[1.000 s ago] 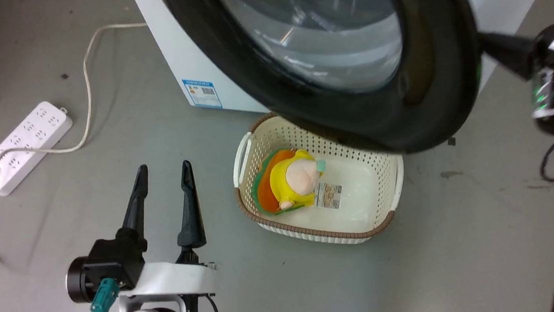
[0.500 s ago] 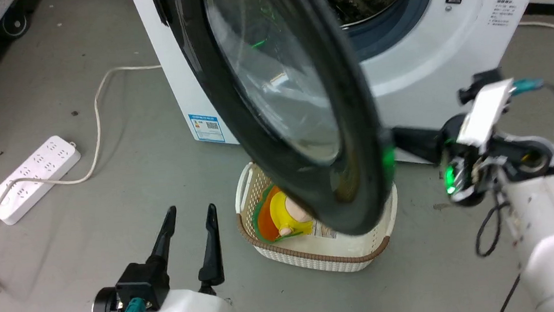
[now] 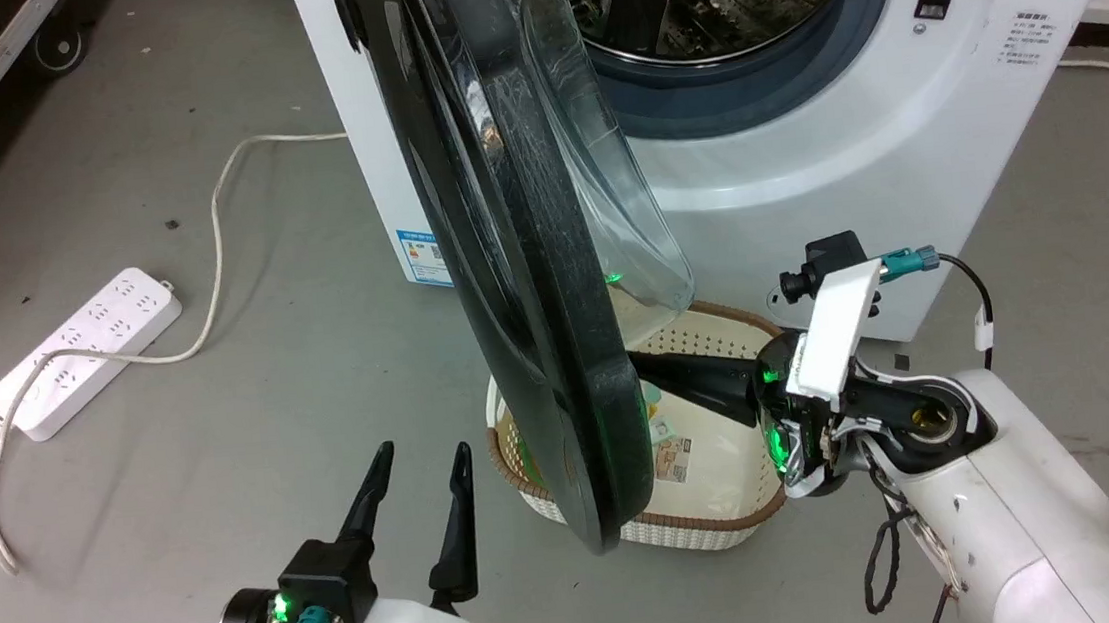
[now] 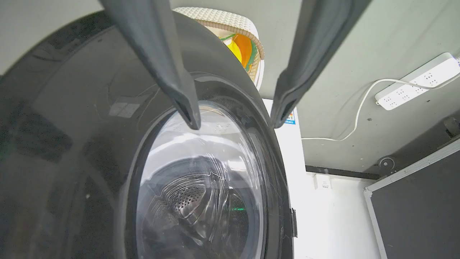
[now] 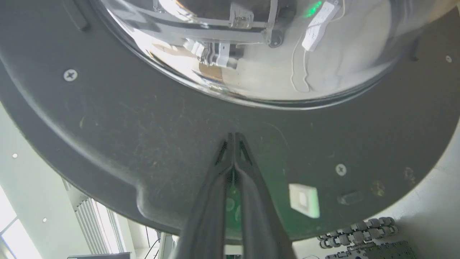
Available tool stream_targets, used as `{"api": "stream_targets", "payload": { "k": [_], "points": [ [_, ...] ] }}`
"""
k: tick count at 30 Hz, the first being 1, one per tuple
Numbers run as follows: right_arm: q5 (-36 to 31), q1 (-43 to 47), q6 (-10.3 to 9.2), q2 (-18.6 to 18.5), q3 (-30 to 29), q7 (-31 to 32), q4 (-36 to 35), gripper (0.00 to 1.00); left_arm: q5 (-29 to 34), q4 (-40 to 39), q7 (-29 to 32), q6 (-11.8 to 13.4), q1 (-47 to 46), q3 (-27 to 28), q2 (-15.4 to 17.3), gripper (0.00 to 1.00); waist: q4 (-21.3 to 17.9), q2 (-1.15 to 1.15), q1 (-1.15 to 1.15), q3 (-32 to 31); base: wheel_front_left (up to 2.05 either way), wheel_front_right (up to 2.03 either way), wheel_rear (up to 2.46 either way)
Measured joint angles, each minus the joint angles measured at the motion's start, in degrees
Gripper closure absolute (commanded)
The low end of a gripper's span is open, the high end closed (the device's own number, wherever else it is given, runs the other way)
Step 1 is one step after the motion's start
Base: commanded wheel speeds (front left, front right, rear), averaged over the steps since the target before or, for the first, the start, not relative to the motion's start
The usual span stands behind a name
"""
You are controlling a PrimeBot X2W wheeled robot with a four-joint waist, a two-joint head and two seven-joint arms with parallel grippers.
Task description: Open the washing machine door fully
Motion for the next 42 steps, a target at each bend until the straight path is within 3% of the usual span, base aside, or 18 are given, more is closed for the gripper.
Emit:
{"api": "stream_targets", "payload": {
  "k": [2, 3, 4, 8, 13, 18, 23, 27, 32, 37, 42],
  "points": [
    [0.1, 0.0, 0.00, 0.0, 0.0, -1.5, 0.0, 1.00, 0.0, 0.1, 0.0, 0.0, 0.1, 0.4, 0.0, 0.00, -0.2, 0.00, 0.00, -0.3, 0.00, 0.00, 0.00],
    [-0.5, 0.0, 0.00, -0.2, -0.2, -3.3, 0.1, 0.68, 0.0, 0.1, 0.0, 0.0, 0.2, 0.5, 0.0, 0.00, -0.4, 0.00, 0.00, -0.5, 0.00, 0.00, 0.00],
    [-1.0, 0.0, 0.00, -0.3, -0.5, -4.4, 0.5, 0.00, 0.0, 0.2, 0.0, -0.1, 0.4, 0.6, 0.0, 0.00, -0.6, 0.00, 0.00, -0.7, 0.00, 0.00, 0.00],
    [-4.3, 0.1, -0.01, -2.6, -2.5, -12.3, -1.0, 0.00, -0.1, 0.5, 0.0, -0.4, 0.5, 0.9, 0.0, 0.00, -1.5, 0.00, 0.00, -2.1, 0.00, 0.00, 0.00],
    [-17.6, 3.5, 0.00, -9.7, -1.0, -27.1, -12.7, 0.00, -0.9, 0.7, 0.0, -0.6, 1.3, 2.2, 0.0, 0.00, -3.1, 0.00, 0.00, -4.5, 0.00, 0.00, 0.00],
    [-35.7, 10.0, 0.00, -17.4, 3.8, -42.5, -20.5, 0.00, -1.6, 1.4, 0.0, -0.7, 2.4, 3.8, 0.0, 0.00, -5.3, 0.00, -0.01, -6.9, 0.00, 0.00, 0.00],
    [-53.2, 15.0, 0.01, -20.8, 4.0, -54.5, -23.2, 0.00, -1.6, 0.8, 0.0, -1.0, 3.0, 6.1, 0.1, 0.00, -7.7, 0.00, -0.01, -8.0, 0.00, 0.00, 0.00],
    [-64.1, 20.3, 0.00, -18.0, -3.0, -58.2, -24.3, 0.00, -1.7, 0.4, 0.0, -1.5, 3.6, 7.2, 0.1, 0.00, -9.2, 0.00, -0.01, -8.5, 0.00, 0.00, 0.00],
    [-73.9, 29.4, 0.00, -10.0, -12.9, -59.2, -28.0, 0.00, -1.5, 0.5, 0.0, -2.5, 3.9, 7.3, 0.1, 0.00, -9.5, 0.00, 0.00, -8.5, 0.00, 0.00, 0.00],
    [-79.8, 37.5, 0.00, -3.5, -16.9, -59.3, -31.6, 0.00, 0.0, 0.7, 0.0, -3.1, 3.9, 6.6, 0.1, 0.00, -9.3, 0.00, -0.01, -8.2, 0.00, 0.00, 0.00],
    [-82.9, 41.7, 0.00, -1.0, -18.0, -59.5, -32.5, 0.00, 1.6, 0.4, 0.0, -3.5, 3.9, 6.1, 0.1, 0.00, -9.3, 0.00, 0.00, -7.7, 0.00, 0.00, 0.00]
  ]
}}
